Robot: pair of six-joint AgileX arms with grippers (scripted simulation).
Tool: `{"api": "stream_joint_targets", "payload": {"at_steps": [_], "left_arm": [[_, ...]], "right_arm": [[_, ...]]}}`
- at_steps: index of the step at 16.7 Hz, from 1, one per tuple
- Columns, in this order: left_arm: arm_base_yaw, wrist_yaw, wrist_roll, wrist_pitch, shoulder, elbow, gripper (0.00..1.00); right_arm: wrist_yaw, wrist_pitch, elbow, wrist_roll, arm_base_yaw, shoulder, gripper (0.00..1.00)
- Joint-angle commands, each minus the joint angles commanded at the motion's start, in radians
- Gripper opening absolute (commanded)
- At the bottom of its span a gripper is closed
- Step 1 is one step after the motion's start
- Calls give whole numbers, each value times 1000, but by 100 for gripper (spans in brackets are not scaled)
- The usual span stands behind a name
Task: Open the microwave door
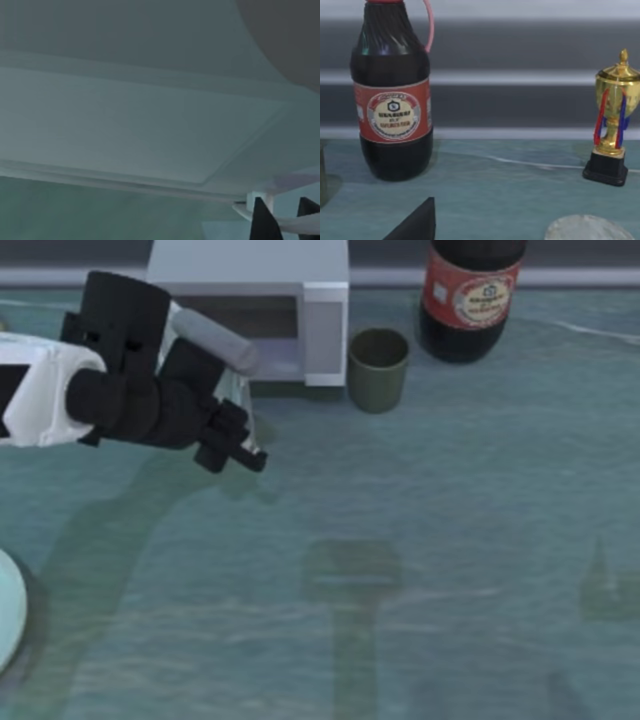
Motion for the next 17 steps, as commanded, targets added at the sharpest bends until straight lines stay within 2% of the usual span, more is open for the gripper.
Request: {"api": "stream_joint_targets", "payload": {"at_steps": [12,17], "left_arm": [[0,0,0,0,0,0,0],[10,30,33,-13,-3,-6,0]], "right_arm": [[0,0,0,0,0,0,100],[0,0,0,0,0,0,100]]}}
